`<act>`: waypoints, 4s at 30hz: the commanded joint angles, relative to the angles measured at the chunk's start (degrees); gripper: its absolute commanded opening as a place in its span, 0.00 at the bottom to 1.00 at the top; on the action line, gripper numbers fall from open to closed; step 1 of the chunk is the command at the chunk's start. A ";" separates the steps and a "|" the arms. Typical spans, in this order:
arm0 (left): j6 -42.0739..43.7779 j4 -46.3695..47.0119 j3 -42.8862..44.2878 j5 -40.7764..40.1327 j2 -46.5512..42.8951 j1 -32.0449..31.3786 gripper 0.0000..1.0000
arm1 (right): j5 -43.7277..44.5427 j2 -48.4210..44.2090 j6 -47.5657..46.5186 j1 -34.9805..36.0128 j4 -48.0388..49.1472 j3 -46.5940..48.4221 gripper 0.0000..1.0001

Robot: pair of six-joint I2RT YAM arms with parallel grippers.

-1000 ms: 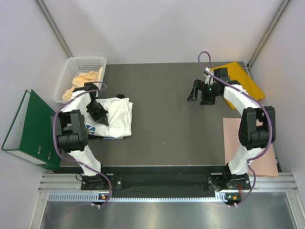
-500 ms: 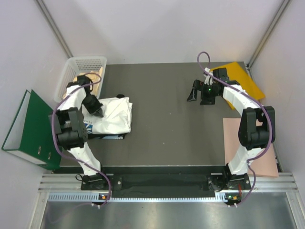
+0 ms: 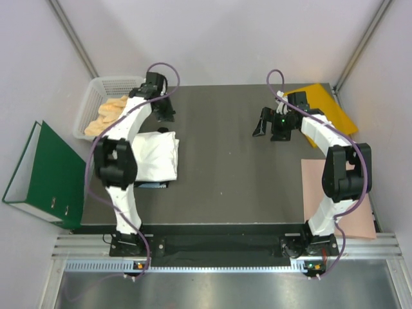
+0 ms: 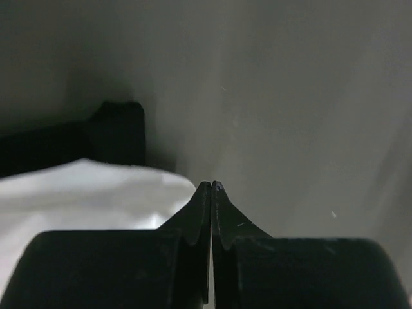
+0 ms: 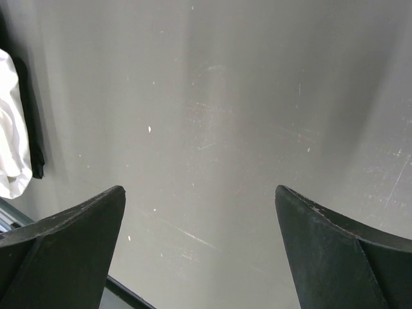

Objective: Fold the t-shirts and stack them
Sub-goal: Smooth out wrinkles on the folded tshirt, then put the neatly folded tshirt into the corner of the board with the left arm

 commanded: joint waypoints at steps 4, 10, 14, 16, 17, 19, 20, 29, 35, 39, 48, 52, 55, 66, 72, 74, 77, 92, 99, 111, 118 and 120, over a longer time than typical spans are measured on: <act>-0.29 -7.43 22.72 -7.72 19.02 2.09 0.00 | 0.51 -2.24 -0.94 0.47 2.77 -3.23 1.00; 0.41 -10.25 24.71 -8.60 23.86 5.51 0.00 | 1.21 -2.59 -1.55 0.47 2.33 -4.02 1.00; 0.76 -10.69 18.04 -10.53 21.15 7.18 0.00 | 1.21 -2.07 -1.73 0.47 2.42 -3.76 1.00; 0.68 -10.34 13.22 -10.63 18.51 7.45 0.00 | 1.04 -1.63 -1.73 0.38 2.33 -3.23 1.00; 0.77 -10.42 11.71 -10.36 17.72 7.63 0.00 | 0.95 -1.19 -1.73 0.47 2.42 -2.97 1.00; 0.77 -10.25 7.24 -9.92 15.52 7.63 0.00 | 0.78 -0.75 -1.82 0.47 2.24 -2.35 1.00; 0.68 -11.12 5.91 -10.18 14.99 7.54 0.00 | 0.69 -0.31 -1.82 0.47 2.24 -2.09 1.00; -2.66 -12.27 -10.27 -12.72 5.59 7.54 0.00 | 0.42 1.19 -2.52 0.47 1.80 -1.12 0.99; -3.54 -11.14 -18.97 -13.00 -1.62 7.54 0.00 | 0.34 0.83 -2.35 0.47 2.68 -2.70 1.00; -1.96 -7.88 -17.94 -8.88 -6.35 7.02 0.00 | -0.02 0.48 -1.91 0.47 3.56 -3.58 1.00; 1.91 -3.48 -7.21 -4.65 -10.16 -3.96 0.00 | 0.16 -1.19 -1.73 0.47 4.17 -6.13 1.00; 1.03 -5.07 -8.95 -1.49 -7.17 -9.84 0.00 | 0.42 -1.54 -1.64 0.55 4.17 -6.31 1.00; -0.63 -4.27 -13.69 -0.61 -7.77 -12.49 0.00 | 0.95 -1.71 -1.73 0.38 4.09 -6.04 1.00; -4.51 -7.17 -29.16 -0.08 -13.05 -14.26 0.00 | 1.04 -0.75 -2.34 0.29 3.30 -5.25 1.00; -6.79 -9.81 -35.32 -3.14 -11.91 -14.17 0.00 | 0.51 0.39 -2.70 0.29 3.03 -3.93 1.00; -8.37 -10.68 -36.90 -3.85 -10.86 -14.08 0.00 | 0.42 0.48 -2.70 0.29 3.03 -3.84 1.00; -10.56 -11.65 -39.01 -8.15 -9.71 -13.03 0.00 | 0.42 0.57 -2.87 0.21 2.94 -4.02 0.99; -4.16 -10.08 -45.26 -15.37 -12.96 13.49 0.00 | -0.10 -0.05 -4.01 0.03 2.86 -5.69 1.00; 1.27 -7.97 -42.54 -9.59 -14.54 17.12 0.13 | -0.19 -0.13 -4.01 0.03 2.86 -5.69 1.00; 4.28 -1.37 -30.41 2.91 -22.11 7.02 0.99 | 0.51 0.22 -3.23 0.03 3.21 -4.11 1.00; 4.81 -2.16 -20.58 2.29 -9.65 -4.23 0.99 | 1.65 0.04 -2.70 0.03 3.30 -4.55 1.00; 4.72 -1.73 -18.81 3.00 -7.35 -6.25 0.99 | 2.18 -0.39 -2.61 0.03 3.47 -4.99 1.00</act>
